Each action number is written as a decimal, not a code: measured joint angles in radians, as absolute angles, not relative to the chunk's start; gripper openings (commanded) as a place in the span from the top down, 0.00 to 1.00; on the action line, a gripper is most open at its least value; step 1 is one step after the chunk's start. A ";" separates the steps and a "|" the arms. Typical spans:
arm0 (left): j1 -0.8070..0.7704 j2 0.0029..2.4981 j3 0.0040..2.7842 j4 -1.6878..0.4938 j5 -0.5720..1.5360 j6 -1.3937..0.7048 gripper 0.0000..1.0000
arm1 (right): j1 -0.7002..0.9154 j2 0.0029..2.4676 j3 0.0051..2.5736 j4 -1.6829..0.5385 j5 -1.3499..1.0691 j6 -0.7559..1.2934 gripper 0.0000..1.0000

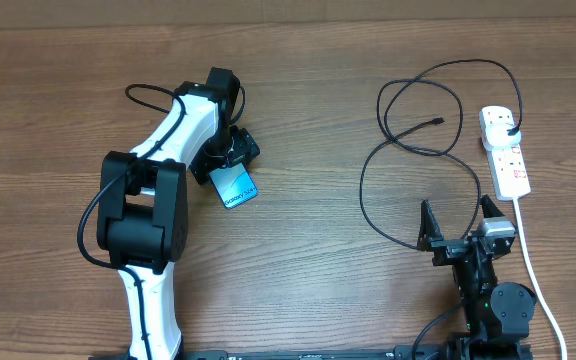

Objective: Plug charger to phone and switch on socket

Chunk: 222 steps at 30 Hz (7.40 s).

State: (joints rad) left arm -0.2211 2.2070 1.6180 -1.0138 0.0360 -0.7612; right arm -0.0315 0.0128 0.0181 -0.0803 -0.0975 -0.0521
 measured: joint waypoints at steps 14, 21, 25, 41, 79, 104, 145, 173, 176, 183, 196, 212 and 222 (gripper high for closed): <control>-0.221 2.207 1.618 -1.014 0.037 -0.780 0.23 | -0.031 0.013 0.018 -0.080 -0.097 -0.052 0.00; -0.221 2.209 1.623 -1.019 0.038 -0.780 0.25 | -0.031 0.013 0.018 -0.080 -0.097 -0.052 0.00; -0.221 2.209 1.625 -1.021 0.038 -0.778 0.27 | -0.031 0.013 0.018 -0.080 -0.097 -0.052 0.00; -0.216 2.307 1.798 -1.230 0.132 -0.651 0.28 | -0.031 0.013 0.018 -0.080 -0.097 -0.052 0.00; -0.220 2.343 1.901 -1.413 0.936 -0.276 0.32 | -0.031 0.013 0.018 -0.078 -0.097 -0.053 0.00; -0.223 2.343 1.901 -1.327 1.301 -0.258 0.32 | -0.031 0.013 0.019 -0.098 -0.640 0.762 0.01; -0.220 2.343 1.901 -1.301 1.377 -0.262 0.31 | 0.828 1.079 0.649 -0.038 0.327 0.421 0.00; -0.212 2.343 1.901 -1.301 1.415 -0.262 0.31 | 0.782 1.467 0.653 0.389 0.476 0.338 0.48; -0.212 2.343 1.901 -1.301 1.414 -0.262 0.31 | 0.771 1.480 0.653 0.390 0.466 0.337 0.50; -0.212 2.343 1.901 -1.301 1.414 -0.262 0.31 | 0.765 1.482 0.653 0.442 0.447 0.336 0.60; -0.212 2.343 1.901 -1.301 1.414 -0.262 0.30 | 0.766 1.482 0.653 0.448 0.445 0.337 0.80; -0.202 2.343 1.902 -1.301 1.417 -0.262 0.01 | 0.753 1.482 0.653 0.445 0.432 0.339 0.93; -0.172 2.343 1.938 -1.281 1.297 -0.296 0.00 | 0.757 1.475 0.653 0.428 0.432 0.340 0.96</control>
